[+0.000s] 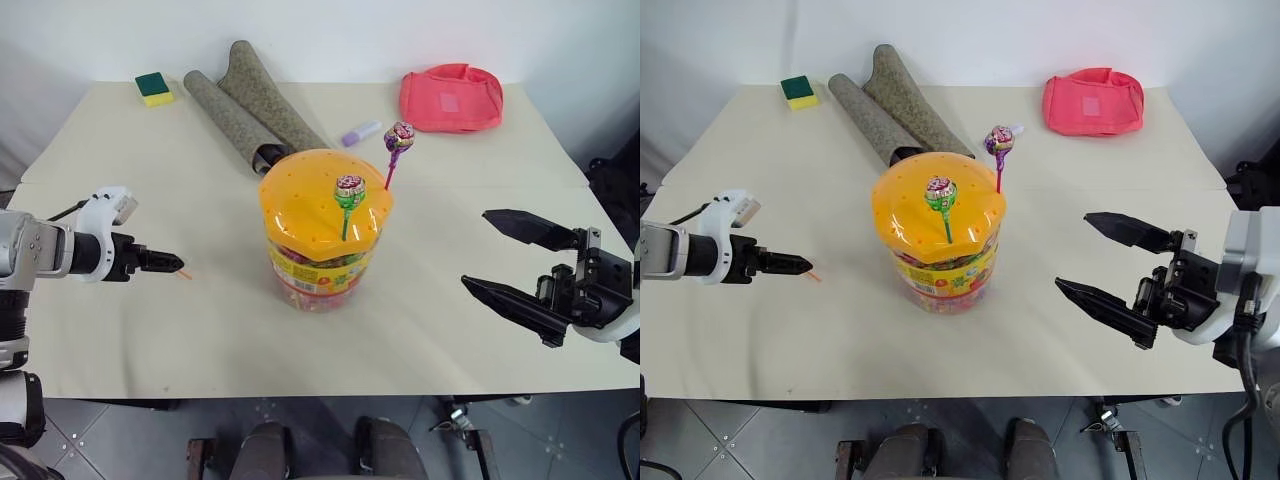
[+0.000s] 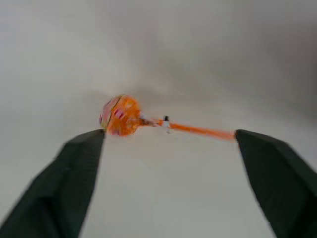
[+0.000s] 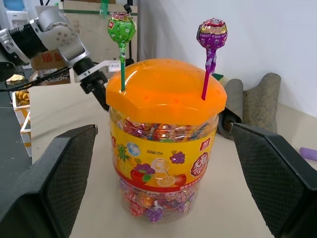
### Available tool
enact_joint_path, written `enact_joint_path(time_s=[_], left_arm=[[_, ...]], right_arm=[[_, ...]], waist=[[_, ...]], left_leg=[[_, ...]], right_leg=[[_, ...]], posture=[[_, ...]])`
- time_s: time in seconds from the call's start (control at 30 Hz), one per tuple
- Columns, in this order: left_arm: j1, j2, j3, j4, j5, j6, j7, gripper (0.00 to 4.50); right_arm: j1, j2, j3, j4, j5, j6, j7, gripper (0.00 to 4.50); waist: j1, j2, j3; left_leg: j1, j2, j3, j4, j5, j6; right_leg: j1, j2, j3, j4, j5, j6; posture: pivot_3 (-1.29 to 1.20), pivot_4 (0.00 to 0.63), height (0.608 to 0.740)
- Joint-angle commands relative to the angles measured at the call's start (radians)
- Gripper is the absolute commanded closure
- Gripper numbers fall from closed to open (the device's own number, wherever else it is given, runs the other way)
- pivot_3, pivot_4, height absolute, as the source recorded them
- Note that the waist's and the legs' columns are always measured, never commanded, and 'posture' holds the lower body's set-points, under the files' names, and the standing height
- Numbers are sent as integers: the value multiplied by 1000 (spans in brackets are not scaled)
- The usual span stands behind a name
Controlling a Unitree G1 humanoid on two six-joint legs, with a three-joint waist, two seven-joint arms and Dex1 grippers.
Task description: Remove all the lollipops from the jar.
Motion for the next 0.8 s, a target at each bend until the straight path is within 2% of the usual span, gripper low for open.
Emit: enact_joint_path(time_s=[0.03,0.3,0.37,0.43,0.47,0.57,0.67,0.8], left_arm=[[-66,51,4,-41,-20,-53,-58,23],[-151,68,51,1,-69,-301,-269,23],[-137,9,119,0,-104,-448,-329,23],[-118,-127,281,-16,-223,-642,-425,23],[-102,-160,316,-18,-257,-700,-489,23],[-45,-168,312,54,-238,-877,-692,23],[-24,-163,294,143,-226,-975,-826,23],[22,-134,251,175,-268,-1027,-897,23]], right_arm=[[-13,-27,-40,-1,10,0,4,0],[-46,-83,-63,2,34,21,-3,0],[-62,-88,-55,-1,35,24,-5,0],[-82,-101,-36,-11,51,42,-16,0],[-91,-111,-24,-16,69,61,-24,0],[-135,-141,41,-14,122,123,-26,0],[-228,-155,135,6,75,134,-33,0],[-413,-136,281,36,19,143,-23,0]], waist=[[0,0,0],[0,0,0],[-1,0,0],[0,0,0],[2,0,0],[-4,-1,0],[-14,-1,0],[-20,-1,0]], left_leg=[[0,0,0,0,0,0],[0,0,1,0,0,0],[0,0,1,0,0,0],[-1,0,1,1,0,0],[-1,0,2,2,0,0],[-3,1,0,6,0,0],[-2,1,2,5,-1,0],[-2,2,1,6,-1,1]], right_leg=[[0,0,0,0,0,0],[0,0,0,0,0,0],[-1,0,0,0,0,0],[-1,0,0,0,0,0],[-1,0,1,1,0,0],[-1,0,-1,1,0,0],[-1,1,-1,1,0,0],[-1,1,0,1,0,0]], posture=[[0,150,740],[0,150,740],[0,150,740],[0,150,740],[0,150,740],[0,150,740],[0,150,740],[0,150,740]])
